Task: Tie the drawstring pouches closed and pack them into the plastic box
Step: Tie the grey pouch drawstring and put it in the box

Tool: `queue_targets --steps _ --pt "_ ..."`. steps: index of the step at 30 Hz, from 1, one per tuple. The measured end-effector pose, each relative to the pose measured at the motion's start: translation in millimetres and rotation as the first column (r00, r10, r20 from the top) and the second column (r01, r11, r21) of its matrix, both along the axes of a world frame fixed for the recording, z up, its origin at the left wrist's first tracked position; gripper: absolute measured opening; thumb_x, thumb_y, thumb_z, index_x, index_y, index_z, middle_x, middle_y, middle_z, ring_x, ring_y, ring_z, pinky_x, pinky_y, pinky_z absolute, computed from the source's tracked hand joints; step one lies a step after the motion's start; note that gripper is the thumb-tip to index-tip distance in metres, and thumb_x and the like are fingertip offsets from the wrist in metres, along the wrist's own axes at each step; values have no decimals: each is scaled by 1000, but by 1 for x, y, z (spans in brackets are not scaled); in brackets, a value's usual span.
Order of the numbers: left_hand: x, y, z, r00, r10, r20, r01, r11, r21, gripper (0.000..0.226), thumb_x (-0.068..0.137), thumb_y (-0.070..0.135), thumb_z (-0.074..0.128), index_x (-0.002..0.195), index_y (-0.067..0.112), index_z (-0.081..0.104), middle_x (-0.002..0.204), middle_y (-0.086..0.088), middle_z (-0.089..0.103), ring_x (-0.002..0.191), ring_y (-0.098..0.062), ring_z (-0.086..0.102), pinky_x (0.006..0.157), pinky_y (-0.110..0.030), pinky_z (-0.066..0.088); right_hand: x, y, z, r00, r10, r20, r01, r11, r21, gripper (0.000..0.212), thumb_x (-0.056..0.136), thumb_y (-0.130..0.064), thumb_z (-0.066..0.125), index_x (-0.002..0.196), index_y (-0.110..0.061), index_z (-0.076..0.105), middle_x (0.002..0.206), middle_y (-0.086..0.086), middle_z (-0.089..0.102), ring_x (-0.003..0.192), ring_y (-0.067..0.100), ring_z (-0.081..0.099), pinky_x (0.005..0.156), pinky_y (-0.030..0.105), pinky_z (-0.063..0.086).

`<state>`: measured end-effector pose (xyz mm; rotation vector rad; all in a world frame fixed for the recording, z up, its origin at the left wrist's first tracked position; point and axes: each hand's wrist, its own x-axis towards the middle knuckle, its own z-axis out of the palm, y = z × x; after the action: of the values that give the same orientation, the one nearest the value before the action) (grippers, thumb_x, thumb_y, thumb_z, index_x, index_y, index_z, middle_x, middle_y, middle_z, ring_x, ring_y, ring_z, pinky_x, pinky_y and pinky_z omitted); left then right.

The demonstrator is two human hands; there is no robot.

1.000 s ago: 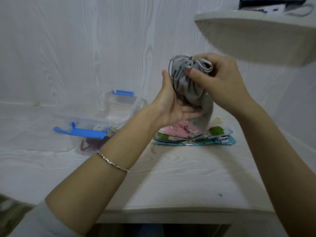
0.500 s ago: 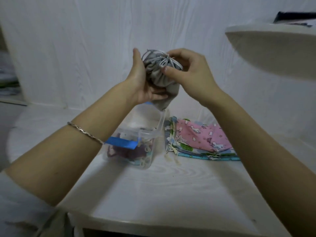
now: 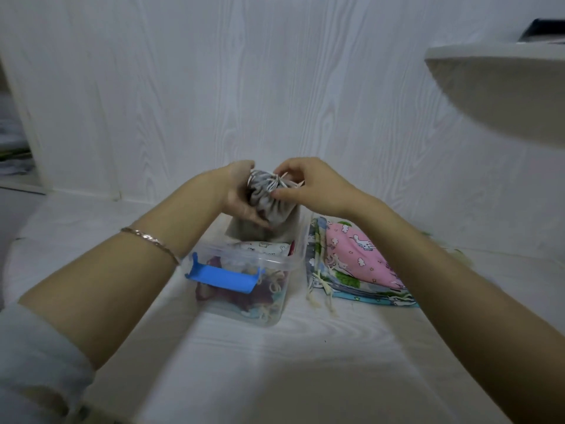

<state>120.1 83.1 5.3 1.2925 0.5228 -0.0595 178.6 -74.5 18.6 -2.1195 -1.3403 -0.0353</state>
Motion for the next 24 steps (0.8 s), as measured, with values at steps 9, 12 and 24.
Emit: queue_targets --steps 9,12,24 --pt "-25 -1 23 951 -190 -244 274 157 949 19 92 7 58 108 7 68 110 -9 66 94 -20 64 78 -27 55 -28 9 14 888 177 -424 -355 851 -388 30 93 -27 63 104 -1 71 97 8 75 86 17 70 90 35 57" --pt "-19 -1 -1 709 -336 -620 697 197 689 32 92 8 58 123 17 59 127 -4 58 115 -20 56 102 -36 47 -11 28 18 967 98 -234 -203 850 -486 18 92 -20 63 99 -8 75 100 5 75 98 18 69 99 38 51" --pt "12 6 -51 387 -177 -905 920 7 392 52 88 9 64 138 11 50 139 -7 52 125 -23 53 103 -35 46 -14 83 -33 906 212 367 330 188 -925 48 87 -41 62 134 -34 56 138 -17 52 116 8 48 86 26 22"
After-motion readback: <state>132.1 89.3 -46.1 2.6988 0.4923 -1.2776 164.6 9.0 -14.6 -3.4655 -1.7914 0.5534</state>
